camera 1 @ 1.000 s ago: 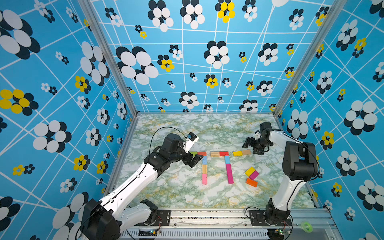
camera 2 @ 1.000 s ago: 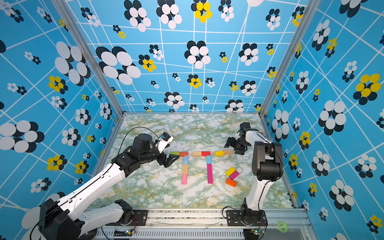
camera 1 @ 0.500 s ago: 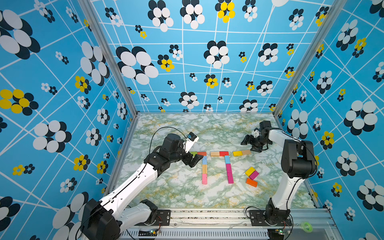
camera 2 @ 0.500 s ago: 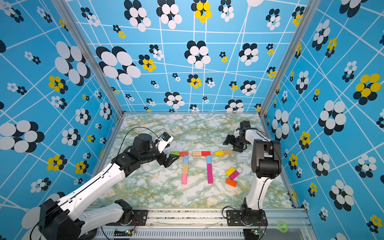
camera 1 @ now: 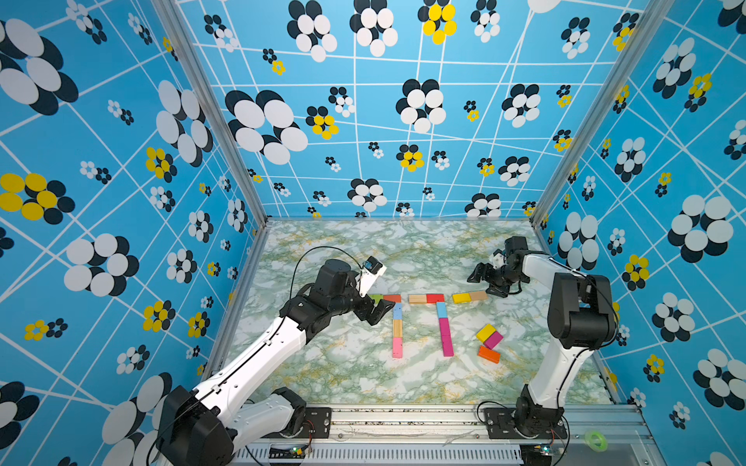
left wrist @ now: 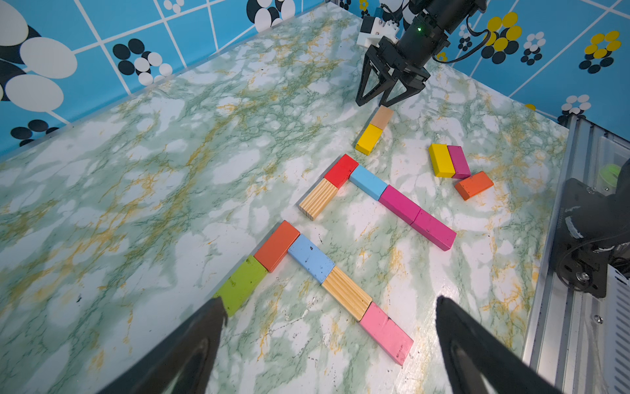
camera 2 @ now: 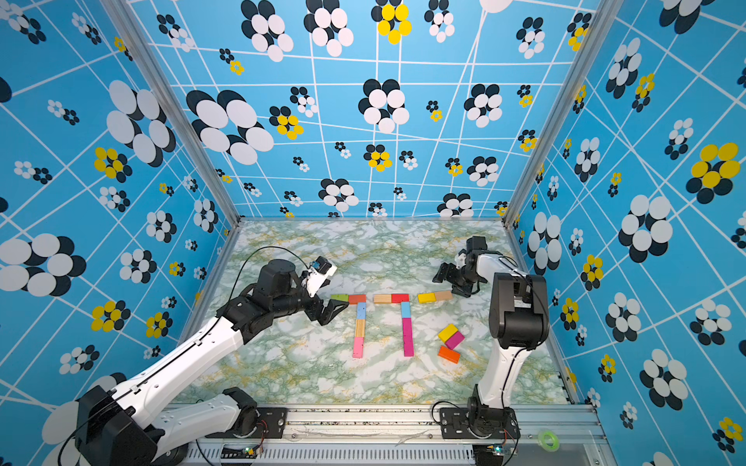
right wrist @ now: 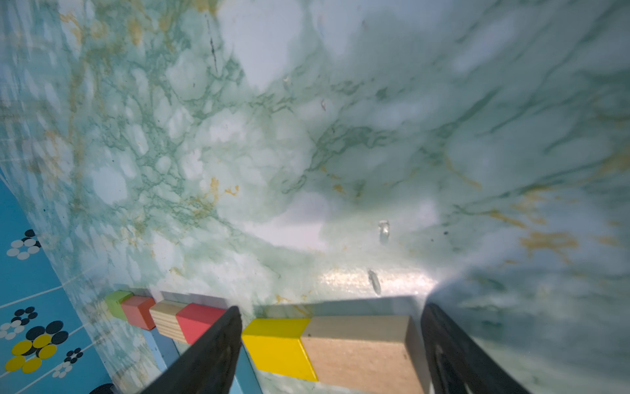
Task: Assemble the number 7 with building blocks
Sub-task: Assemble the building block at the center of the board.
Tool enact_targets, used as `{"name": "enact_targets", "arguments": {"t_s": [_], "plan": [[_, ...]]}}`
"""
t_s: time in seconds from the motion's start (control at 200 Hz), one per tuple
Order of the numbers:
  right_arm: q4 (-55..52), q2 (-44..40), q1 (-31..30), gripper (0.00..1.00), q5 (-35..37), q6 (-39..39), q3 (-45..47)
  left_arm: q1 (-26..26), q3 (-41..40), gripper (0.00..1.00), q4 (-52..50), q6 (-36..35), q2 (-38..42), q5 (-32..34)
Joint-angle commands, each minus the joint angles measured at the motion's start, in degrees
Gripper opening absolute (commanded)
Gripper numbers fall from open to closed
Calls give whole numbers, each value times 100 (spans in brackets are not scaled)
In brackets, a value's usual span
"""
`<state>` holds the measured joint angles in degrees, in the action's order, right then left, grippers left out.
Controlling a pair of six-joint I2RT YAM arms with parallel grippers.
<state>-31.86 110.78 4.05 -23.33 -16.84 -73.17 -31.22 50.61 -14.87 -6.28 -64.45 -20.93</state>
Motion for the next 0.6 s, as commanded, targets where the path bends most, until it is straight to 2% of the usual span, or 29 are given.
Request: {"name": "enact_targets", "arguments": {"t_s": [0.0, 0.595], "plan": [[-213, -20, 8, 85, -2, -69, 229, -57, -51, 99, -51, -96, 11, 41], [-179, -197, 8, 86, -24, -106, 439, -72, -40, 99, -77, -106, -28, 63]]}}
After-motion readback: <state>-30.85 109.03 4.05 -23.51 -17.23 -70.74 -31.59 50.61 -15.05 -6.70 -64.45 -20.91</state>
